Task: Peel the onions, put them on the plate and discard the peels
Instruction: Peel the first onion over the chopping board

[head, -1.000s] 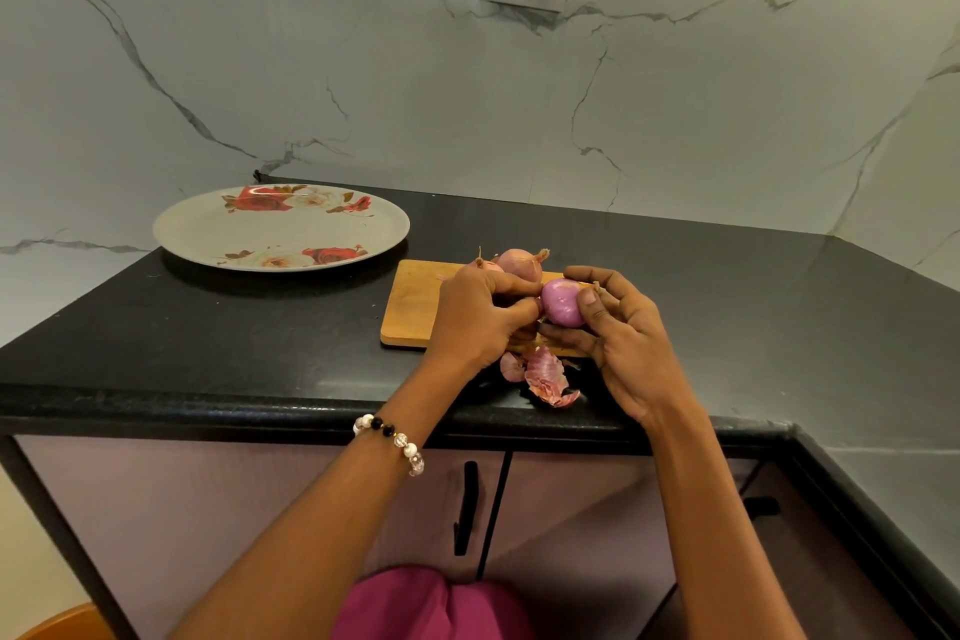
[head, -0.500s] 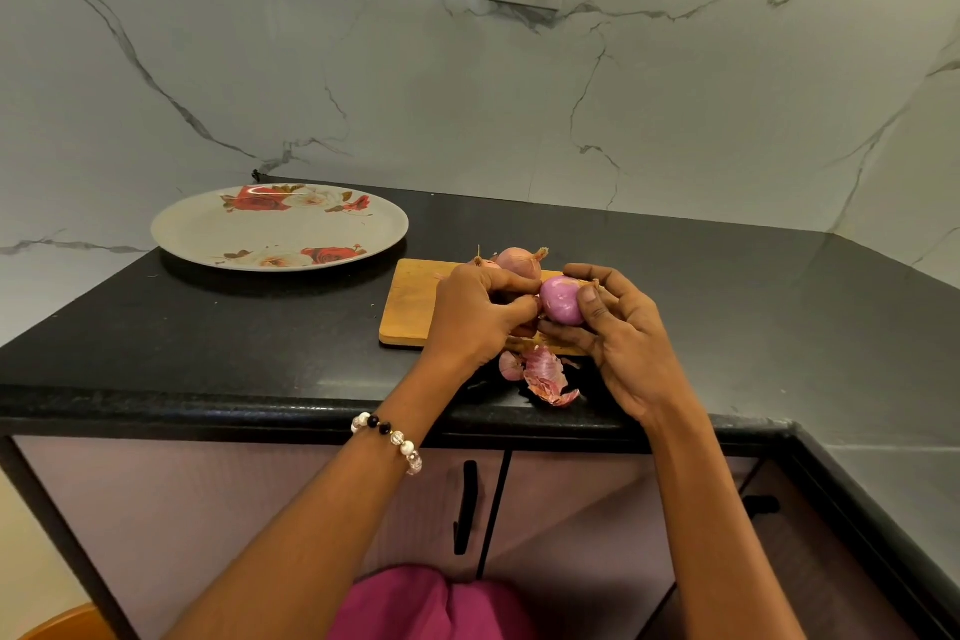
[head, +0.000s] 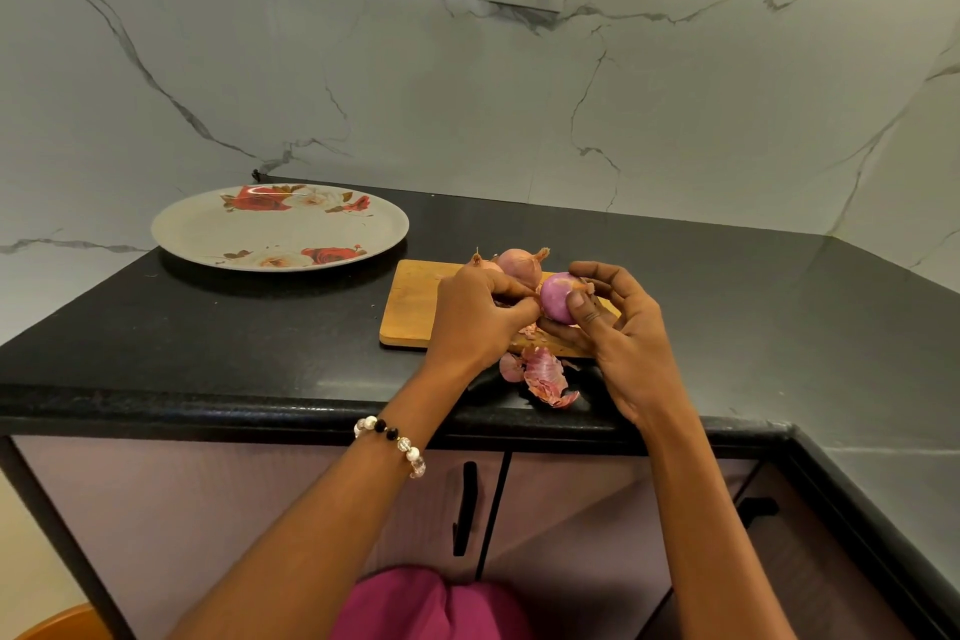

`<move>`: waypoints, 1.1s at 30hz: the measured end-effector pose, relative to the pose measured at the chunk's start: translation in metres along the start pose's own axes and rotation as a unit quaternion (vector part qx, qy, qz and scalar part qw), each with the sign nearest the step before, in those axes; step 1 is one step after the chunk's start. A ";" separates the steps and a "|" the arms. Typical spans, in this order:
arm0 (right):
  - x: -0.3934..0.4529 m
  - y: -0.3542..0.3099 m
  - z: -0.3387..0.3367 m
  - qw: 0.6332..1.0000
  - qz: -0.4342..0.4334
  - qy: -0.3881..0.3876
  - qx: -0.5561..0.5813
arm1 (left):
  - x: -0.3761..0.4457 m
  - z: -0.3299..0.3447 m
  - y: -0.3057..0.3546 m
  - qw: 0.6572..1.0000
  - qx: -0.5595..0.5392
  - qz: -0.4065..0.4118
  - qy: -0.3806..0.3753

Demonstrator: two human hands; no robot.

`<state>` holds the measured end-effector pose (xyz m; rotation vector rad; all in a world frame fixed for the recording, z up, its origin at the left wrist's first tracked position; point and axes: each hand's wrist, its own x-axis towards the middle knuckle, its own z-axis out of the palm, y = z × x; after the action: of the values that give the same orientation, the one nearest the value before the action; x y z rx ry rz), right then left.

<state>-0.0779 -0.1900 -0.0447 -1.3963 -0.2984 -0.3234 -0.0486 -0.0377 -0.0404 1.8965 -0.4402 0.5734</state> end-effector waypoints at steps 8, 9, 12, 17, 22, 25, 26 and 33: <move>0.000 0.000 0.002 1.000 -0.013 -0.013 -0.019 | 0.000 0.000 0.003 1.000 0.017 0.008 0.001; -0.001 0.000 0.002 1.000 -0.013 -0.013 -0.017 | 0.001 0.000 0.003 1.000 0.016 0.006 0.001; -0.001 -0.001 0.002 1.000 -0.014 -0.012 -0.011 | 0.002 0.001 0.000 1.000 -0.006 -0.020 0.004; 0.000 -0.001 0.001 1.000 -0.013 -0.006 -0.005 | 0.001 0.001 0.000 0.999 -0.026 -0.033 -0.003; 0.000 -0.001 0.001 1.000 -0.010 -0.012 -0.025 | 0.001 0.000 0.000 0.999 -0.021 -0.031 -0.005; -0.001 -0.001 0.001 1.000 -0.007 -0.015 -0.022 | 0.001 0.000 0.001 0.999 -0.010 -0.031 -0.009; -0.001 -0.001 0.001 1.000 -0.008 -0.015 -0.024 | 0.001 0.000 0.001 0.999 -0.007 -0.030 -0.013; -0.001 0.000 0.001 1.000 -0.005 -0.019 0.007 | 0.002 0.001 0.001 0.999 0.000 -0.023 -0.022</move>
<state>-0.0784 -0.1891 -0.0448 -1.3884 -0.3372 -0.3029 -0.0474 -0.0388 -0.0385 1.9176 -0.4241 0.5011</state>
